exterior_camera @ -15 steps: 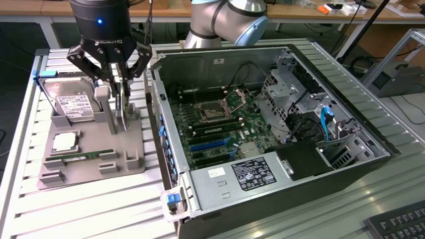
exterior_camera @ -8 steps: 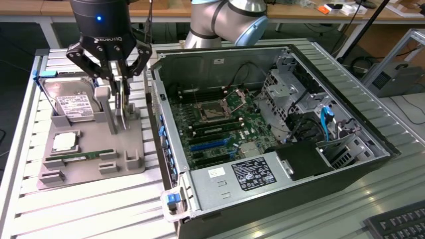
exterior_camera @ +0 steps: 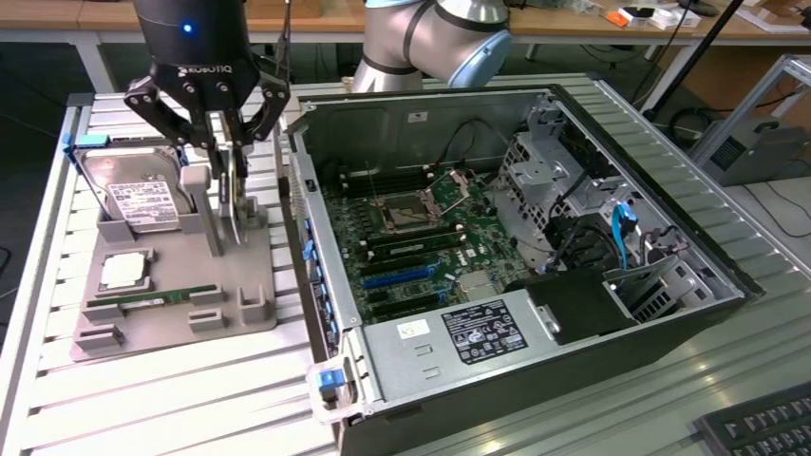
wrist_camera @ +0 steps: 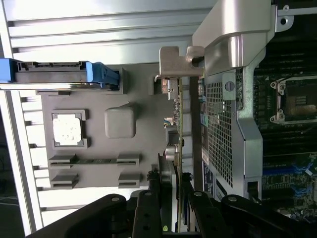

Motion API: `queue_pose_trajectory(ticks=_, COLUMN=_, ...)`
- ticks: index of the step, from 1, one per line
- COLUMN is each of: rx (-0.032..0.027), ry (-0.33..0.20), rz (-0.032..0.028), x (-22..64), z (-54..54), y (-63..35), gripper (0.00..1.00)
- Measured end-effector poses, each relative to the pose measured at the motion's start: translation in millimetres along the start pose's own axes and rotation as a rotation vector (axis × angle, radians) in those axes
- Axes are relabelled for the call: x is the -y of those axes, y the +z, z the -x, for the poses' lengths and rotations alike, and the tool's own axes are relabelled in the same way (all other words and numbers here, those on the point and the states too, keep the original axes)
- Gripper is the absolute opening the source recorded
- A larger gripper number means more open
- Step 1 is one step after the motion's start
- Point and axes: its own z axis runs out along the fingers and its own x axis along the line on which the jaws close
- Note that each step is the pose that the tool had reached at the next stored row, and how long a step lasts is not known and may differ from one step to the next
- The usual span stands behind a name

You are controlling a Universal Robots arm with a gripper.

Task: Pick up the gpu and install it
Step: 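Pick up the gpu and move the gpu toward the slot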

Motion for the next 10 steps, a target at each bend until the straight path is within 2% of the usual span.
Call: queue_pose_trajectory(ticks=10, rx=0.0, ry=0.0, rz=0.0, x=0.6, z=0.2, y=-7.1, gripper=0.27)
